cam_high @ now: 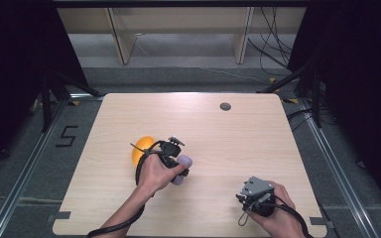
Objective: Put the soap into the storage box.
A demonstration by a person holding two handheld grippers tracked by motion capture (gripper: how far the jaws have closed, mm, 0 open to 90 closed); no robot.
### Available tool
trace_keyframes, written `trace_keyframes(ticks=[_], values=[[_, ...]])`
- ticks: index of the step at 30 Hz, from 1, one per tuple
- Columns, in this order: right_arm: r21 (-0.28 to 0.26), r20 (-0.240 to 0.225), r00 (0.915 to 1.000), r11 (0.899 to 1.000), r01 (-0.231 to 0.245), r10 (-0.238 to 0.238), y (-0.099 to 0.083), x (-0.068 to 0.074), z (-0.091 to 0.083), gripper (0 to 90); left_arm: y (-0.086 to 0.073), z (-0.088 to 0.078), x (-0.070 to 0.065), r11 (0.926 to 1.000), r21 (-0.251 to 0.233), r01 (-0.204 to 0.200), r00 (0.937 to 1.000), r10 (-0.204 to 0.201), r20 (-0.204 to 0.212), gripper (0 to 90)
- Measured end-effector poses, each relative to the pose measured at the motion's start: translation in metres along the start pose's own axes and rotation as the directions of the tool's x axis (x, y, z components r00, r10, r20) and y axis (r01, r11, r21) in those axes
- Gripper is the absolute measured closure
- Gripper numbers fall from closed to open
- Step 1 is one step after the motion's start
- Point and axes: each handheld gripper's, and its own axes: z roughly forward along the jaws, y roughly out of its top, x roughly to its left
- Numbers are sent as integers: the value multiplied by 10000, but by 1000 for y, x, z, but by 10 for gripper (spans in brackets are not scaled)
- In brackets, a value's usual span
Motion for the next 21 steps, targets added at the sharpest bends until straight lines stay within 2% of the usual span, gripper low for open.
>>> trace_keyframes(ticks=[4, 5, 7, 8, 9, 11, 12, 14, 21], values=[[-47, 37, 9999, 9999, 127, -127, 0, -1, 0, 505, 0, -2, 2, 9999, -4, 136, 9998, -136, -126, 494], [-46, 35, 9999, 9999, 121, -121, 0, -1, 0, 504, 1, -4, 4, 9999, 107, -35, 9999, 36, -101, 494], [-48, 35, 9999, 9999, 125, -125, 0, -1, 0, 505, 0, -3, 3, 9996, -117, 265, 9994, -267, -241, 494], [-53, 33, 9999, 9999, 112, -112, 0, -1, 0, 505, 0, -4, 5, 9998, -100, 151, 9996, -153, -226, 494], [-26, 18, 10000, 10000, -20, 20, 0, 0, 0, 505, 1, -4, 5, 9997, -112, 231, 9994, -233, -256, 494], [-59, 32, 9999, 9999, 115, -115, 0, -1, 0, 505, 1, -6, 8, 9998, -95, 160, 9995, -162, -260, 494], [-59, 33, 9999, 9999, 112, -112, 0, -1, 0, 505, 1, -6, 7, 9991, -147, 386, 9987, -390, -328, 494], [-67, 44, 9999, 9999, 105, -105, 0, -1, 0, 505, 1, -8, 10, 9995, -150, 284, 9989, -289, -361, 494], [-70, 11, 9999, 9999, 128, -128, 0, -1, 0, 504, 2, -13, 15, 9991, -222, 369, 9987, -377, -337, 494]])
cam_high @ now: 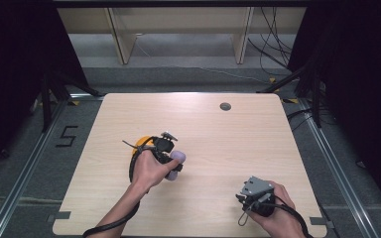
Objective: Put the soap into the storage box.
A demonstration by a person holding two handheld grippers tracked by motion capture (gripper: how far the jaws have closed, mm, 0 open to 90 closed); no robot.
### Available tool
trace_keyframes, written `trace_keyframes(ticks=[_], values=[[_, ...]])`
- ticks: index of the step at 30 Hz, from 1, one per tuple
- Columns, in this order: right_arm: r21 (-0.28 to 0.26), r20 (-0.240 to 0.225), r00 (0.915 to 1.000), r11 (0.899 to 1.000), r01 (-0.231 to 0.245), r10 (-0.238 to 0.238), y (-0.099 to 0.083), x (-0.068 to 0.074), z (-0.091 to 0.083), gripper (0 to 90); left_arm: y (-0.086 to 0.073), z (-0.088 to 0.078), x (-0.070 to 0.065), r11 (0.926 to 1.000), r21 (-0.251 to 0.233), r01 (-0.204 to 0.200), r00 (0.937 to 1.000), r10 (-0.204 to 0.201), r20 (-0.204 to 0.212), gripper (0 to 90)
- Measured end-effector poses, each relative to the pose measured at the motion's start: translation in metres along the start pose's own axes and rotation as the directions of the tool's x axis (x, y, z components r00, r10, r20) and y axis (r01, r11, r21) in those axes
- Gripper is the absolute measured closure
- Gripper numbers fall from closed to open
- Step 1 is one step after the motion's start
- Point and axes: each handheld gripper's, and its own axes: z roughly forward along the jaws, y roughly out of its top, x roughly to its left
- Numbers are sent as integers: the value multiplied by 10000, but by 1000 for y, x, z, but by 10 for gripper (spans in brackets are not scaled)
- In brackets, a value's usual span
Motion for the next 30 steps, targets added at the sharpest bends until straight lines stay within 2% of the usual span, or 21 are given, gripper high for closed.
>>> trace_keyframes(ticks=[4, 30], values=[[-31, 33, 10000, 10000, -19, 20, 0, 1, 0, 504, 0, -2, 2, 9997, -93, 240, 9997, -241, -65, 494], [-7, 15, 10000, 10000, -47, 47, 0, 1, 0, 500, 5, -16, 21, 9976, -238, 644, 9973, -652, -347, 494]])
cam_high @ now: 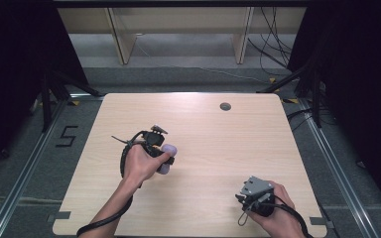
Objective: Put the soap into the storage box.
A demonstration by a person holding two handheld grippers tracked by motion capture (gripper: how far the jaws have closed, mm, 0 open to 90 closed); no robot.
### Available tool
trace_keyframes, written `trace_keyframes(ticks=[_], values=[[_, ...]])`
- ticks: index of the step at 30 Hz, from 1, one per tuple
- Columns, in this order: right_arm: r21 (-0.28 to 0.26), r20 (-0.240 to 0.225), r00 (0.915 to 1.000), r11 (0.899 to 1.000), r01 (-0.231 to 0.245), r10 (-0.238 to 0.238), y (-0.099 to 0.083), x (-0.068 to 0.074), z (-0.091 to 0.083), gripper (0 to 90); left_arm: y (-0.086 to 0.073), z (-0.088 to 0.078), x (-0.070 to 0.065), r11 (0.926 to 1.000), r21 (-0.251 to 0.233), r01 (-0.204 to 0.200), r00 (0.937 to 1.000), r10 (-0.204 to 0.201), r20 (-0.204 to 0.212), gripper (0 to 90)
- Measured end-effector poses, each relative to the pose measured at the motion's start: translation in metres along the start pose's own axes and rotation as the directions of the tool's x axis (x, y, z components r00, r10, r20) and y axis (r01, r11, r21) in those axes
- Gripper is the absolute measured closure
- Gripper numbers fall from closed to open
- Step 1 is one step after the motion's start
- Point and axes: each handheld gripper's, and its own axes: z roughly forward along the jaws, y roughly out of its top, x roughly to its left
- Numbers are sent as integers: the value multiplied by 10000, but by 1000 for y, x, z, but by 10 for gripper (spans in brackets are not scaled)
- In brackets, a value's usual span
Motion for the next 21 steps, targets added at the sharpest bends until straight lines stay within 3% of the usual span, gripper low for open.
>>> trace_keyframes(ticks=[21], values=[[2, -35, 10000, 10000, -12, 12, 0, 0, 0, 500, 6, -5, 19, 9986, -78, 515, 9982, -517, -297, 494]])
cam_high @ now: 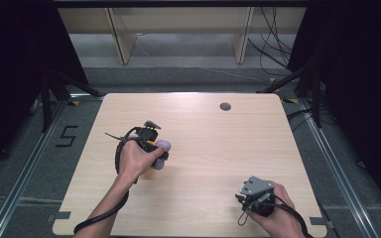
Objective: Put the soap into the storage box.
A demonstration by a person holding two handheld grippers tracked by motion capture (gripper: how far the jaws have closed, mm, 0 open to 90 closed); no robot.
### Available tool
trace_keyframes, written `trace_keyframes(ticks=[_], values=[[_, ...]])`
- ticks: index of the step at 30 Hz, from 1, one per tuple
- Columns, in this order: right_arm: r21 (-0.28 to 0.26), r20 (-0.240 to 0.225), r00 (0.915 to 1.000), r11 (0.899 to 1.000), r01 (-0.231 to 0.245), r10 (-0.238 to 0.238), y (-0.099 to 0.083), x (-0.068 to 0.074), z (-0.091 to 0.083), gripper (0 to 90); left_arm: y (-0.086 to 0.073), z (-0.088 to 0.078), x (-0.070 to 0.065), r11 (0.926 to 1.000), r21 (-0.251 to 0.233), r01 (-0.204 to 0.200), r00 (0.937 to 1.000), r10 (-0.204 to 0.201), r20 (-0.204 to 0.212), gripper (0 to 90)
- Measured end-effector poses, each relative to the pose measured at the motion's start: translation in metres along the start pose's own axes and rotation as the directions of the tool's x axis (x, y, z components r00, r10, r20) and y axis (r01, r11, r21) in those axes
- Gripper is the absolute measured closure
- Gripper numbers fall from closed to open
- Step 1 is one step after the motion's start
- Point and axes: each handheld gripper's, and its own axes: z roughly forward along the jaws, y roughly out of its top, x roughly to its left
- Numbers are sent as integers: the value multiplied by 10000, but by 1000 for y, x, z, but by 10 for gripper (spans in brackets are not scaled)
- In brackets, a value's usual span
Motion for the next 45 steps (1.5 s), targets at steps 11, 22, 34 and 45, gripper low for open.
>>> trace_keyframes(ticks=[11, 22, 34, 45], values=[[4, -12, 10000, 10000, -6, 6, 0, 0, 0, 500, 5, 0, 10, 9998, -49, 213, 9995, -214, -246, 494], [57, -20, 9998, 9998, -195, 195, 0, 1, 0, 500, 10, -1, 23, 9992, -65, 385, 9982, -387, -458, 494], [25, -18, 10000, 10000, -73, 73, 0, 0, 0, 500, 12, 0, 37, 9969, -39, 785, 9944, -786, -708, 494], [12, -21, 10000, 10000, -13, 13, 0, 0, 0, 500, 12, 5, 47, 9946, -90, 1035, 9909, -1039, -856, 493]])
